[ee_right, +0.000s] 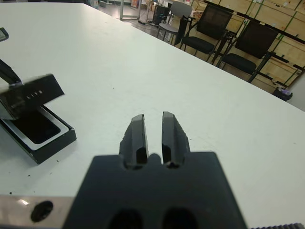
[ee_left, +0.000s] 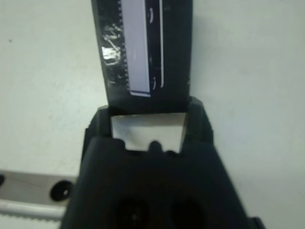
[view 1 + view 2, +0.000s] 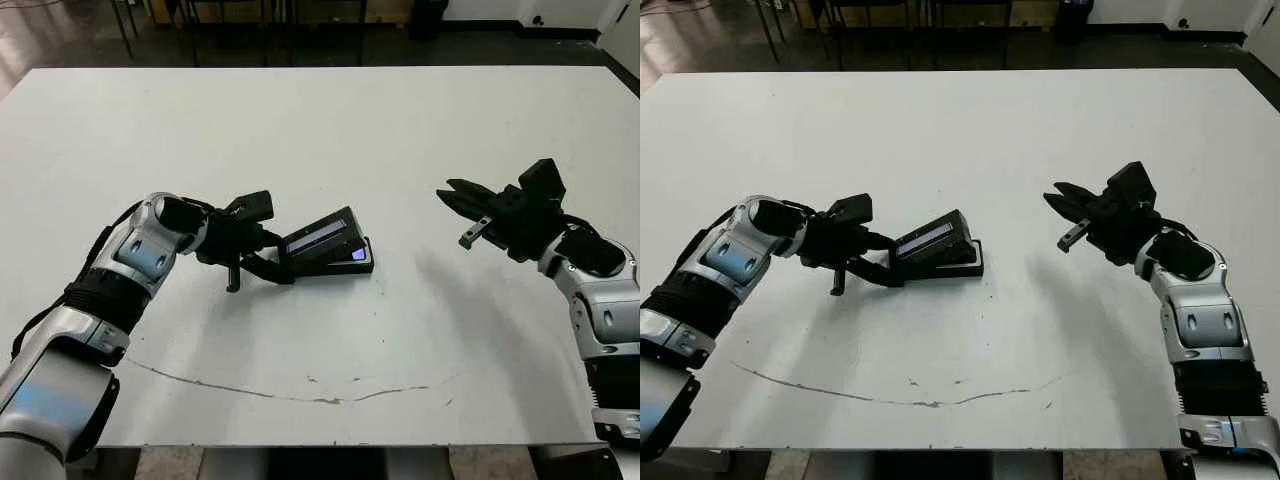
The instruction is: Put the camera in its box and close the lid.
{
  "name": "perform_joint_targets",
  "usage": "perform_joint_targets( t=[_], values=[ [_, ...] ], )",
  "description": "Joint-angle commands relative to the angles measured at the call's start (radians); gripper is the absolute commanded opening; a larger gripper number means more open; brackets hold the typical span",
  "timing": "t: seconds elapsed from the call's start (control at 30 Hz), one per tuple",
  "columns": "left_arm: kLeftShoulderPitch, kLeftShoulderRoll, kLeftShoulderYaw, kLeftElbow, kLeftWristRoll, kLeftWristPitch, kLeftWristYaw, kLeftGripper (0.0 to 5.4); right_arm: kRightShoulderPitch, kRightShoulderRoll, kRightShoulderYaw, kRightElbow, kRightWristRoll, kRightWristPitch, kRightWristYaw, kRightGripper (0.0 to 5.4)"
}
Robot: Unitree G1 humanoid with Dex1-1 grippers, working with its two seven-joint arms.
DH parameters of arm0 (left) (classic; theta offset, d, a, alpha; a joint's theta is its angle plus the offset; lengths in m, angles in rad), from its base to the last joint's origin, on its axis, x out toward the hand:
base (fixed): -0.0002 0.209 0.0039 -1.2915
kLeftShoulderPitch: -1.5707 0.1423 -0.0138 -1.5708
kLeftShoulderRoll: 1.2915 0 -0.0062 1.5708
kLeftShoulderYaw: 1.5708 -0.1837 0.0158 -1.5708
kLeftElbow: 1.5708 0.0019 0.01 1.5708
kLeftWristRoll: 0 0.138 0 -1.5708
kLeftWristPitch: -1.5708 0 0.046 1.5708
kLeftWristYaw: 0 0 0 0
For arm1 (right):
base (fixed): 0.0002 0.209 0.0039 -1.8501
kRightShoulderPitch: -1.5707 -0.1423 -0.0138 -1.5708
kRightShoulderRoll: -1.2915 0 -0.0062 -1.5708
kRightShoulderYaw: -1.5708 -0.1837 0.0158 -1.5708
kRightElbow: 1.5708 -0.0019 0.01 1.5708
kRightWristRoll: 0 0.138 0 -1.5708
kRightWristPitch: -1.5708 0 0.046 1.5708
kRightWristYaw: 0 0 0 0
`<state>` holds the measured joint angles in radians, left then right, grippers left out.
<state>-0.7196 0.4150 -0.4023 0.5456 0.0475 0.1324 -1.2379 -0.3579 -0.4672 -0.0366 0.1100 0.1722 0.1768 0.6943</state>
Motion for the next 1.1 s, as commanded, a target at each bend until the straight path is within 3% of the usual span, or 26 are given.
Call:
perform_joint_targets(
  t=[0.03, 0.73, 1.1],
  values=[
    [-0.017, 0.005, -0.013, 0.036, 0.019, 0.003, -0.024, 0.75, -0.001, -0.012, 0.004, 0.009, 0.003, 0.008, 0.01, 0.0],
    [-0.155, -0.068, 0.009, 0.194, 0.003, -0.024, -0.111, 0.75, -0.001, -0.015, 0.018, 0.003, -0.005, 0.014, 0.001, 0.0],
    [-0.196, -0.121, -0.064, 0.266, 0.081, -0.032, -0.158, 0.74, 0.012, -0.017, 0.007, -0.021, 0.011, 0.059, -0.006, 0.0]
  ],
)
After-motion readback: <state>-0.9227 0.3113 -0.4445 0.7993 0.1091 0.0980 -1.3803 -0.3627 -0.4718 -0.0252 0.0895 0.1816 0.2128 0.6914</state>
